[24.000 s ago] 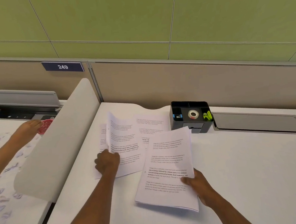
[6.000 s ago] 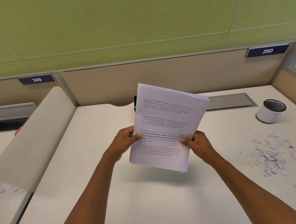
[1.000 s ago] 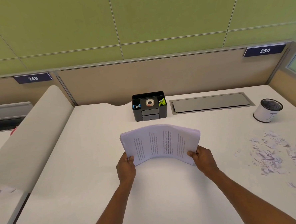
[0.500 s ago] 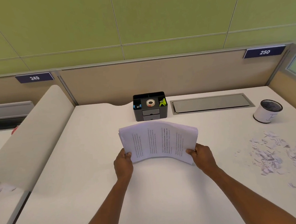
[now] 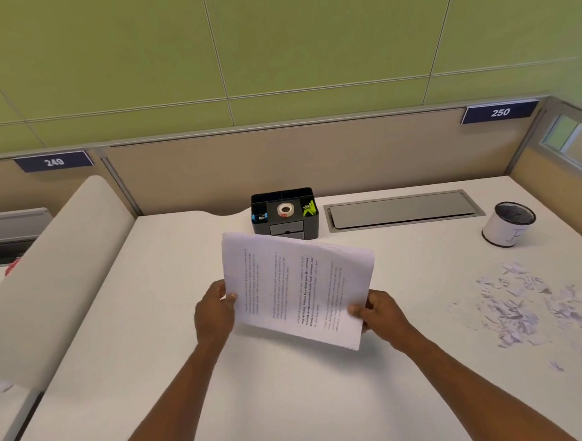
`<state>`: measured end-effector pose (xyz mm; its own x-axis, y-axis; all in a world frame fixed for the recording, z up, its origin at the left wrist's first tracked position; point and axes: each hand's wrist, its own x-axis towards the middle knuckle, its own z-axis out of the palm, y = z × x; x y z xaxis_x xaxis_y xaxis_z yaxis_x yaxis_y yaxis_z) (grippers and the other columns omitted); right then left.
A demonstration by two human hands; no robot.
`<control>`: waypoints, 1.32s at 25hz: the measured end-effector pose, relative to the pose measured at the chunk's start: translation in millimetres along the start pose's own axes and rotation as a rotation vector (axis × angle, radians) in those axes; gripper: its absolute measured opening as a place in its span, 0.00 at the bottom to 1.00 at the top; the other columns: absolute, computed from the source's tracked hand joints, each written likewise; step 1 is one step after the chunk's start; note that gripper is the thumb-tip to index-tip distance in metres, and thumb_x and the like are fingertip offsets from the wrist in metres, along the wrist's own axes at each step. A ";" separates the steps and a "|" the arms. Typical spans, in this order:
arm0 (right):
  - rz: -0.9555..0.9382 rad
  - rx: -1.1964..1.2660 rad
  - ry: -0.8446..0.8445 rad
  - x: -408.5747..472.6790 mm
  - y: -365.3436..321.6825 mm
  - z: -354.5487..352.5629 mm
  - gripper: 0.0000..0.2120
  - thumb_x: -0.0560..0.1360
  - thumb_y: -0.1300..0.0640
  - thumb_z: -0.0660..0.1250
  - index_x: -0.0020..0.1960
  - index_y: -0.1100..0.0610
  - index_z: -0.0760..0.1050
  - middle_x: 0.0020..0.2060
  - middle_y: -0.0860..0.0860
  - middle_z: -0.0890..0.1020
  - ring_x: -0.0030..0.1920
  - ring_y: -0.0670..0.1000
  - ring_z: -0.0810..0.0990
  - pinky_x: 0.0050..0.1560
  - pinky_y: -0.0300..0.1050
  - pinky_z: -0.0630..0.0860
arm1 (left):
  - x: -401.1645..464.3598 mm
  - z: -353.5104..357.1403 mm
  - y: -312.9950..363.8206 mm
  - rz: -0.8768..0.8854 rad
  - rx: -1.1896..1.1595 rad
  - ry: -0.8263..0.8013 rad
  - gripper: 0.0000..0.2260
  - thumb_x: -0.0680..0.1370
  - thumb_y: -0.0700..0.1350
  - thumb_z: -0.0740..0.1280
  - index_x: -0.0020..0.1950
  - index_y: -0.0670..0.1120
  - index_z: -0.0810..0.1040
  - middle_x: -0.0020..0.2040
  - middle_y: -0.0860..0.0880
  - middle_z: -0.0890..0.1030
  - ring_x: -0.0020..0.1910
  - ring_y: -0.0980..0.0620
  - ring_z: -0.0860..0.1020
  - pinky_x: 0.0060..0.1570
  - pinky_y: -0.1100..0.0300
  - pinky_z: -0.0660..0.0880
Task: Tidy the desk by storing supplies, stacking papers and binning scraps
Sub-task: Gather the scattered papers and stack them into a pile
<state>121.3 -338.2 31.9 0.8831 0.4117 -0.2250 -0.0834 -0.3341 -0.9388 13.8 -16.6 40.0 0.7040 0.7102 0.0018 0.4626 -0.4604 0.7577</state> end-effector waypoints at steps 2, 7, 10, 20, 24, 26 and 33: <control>0.003 0.077 -0.004 0.3 -1.9 6.5 0.09 0.77 0.65 0.68 0.54 0.55 0.79 0.45 0.47 0.87 0.42 0.50 0.87 0.35 0.43 0.81 | -5.6 -3.6 6.5 -0.063 0.007 0.063 0.23 0.81 0.44 0.67 0.75 0.42 0.68 0.71 0.41 0.75 0.70 0.41 0.73 0.67 0.48 0.71; 0.014 0.289 0.042 2.3 -10.8 33.1 0.10 0.77 0.64 0.69 0.56 0.55 0.79 0.48 0.50 0.87 0.44 0.50 0.87 0.36 0.45 0.82 | -49.1 12.6 17.3 -0.309 -0.221 0.115 0.31 0.83 0.52 0.63 0.80 0.39 0.55 0.79 0.38 0.62 0.77 0.39 0.64 0.75 0.46 0.62; 0.016 0.359 0.082 4.0 -19.8 52.0 0.10 0.77 0.64 0.69 0.57 0.56 0.78 0.48 0.50 0.86 0.44 0.51 0.86 0.36 0.46 0.82 | -64.5 16.7 21.6 -0.418 -0.665 0.042 0.21 0.82 0.51 0.64 0.72 0.42 0.70 0.67 0.43 0.77 0.59 0.44 0.82 0.63 0.47 0.77; 0.013 0.422 0.004 -3.6 -40.8 120.1 0.12 0.77 0.63 0.68 0.60 0.58 0.77 0.51 0.53 0.86 0.49 0.54 0.86 0.41 0.53 0.84 | -42.6 -15.5 12.1 -0.293 -0.900 -0.026 0.05 0.79 0.41 0.70 0.50 0.46 0.85 0.49 0.47 0.87 0.49 0.48 0.86 0.42 0.60 0.82; 0.005 0.459 -0.053 0.5 -49.0 145.2 0.12 0.77 0.62 0.70 0.60 0.57 0.77 0.52 0.52 0.86 0.49 0.54 0.86 0.42 0.54 0.84 | -28.3 -39.9 -7.3 -0.225 -0.814 0.027 0.05 0.79 0.40 0.70 0.49 0.47 0.85 0.45 0.48 0.87 0.47 0.49 0.86 0.41 0.61 0.82; 0.007 0.475 -0.062 3.8 -55.8 155.5 0.13 0.77 0.62 0.70 0.60 0.56 0.77 0.50 0.52 0.87 0.48 0.54 0.86 0.42 0.53 0.84 | -18.7 -54.4 -18.7 -0.171 -0.776 0.052 0.06 0.79 0.39 0.70 0.50 0.48 0.85 0.46 0.50 0.88 0.45 0.52 0.86 0.40 0.63 0.81; 0.001 0.449 0.095 44.9 -79.6 168.0 0.14 0.76 0.62 0.70 0.61 0.55 0.73 0.50 0.55 0.84 0.46 0.55 0.85 0.38 0.47 0.83 | 47.3 -106.0 -59.1 -0.136 -0.662 -0.095 0.06 0.79 0.39 0.70 0.53 0.46 0.84 0.48 0.48 0.87 0.47 0.49 0.86 0.41 0.60 0.82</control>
<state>90.0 -150.7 52.8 0.9195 0.3250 -0.2210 -0.2578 0.0744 -0.9633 -37.5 100.6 64.4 0.7209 0.6752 -0.1561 0.1446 0.0737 0.9867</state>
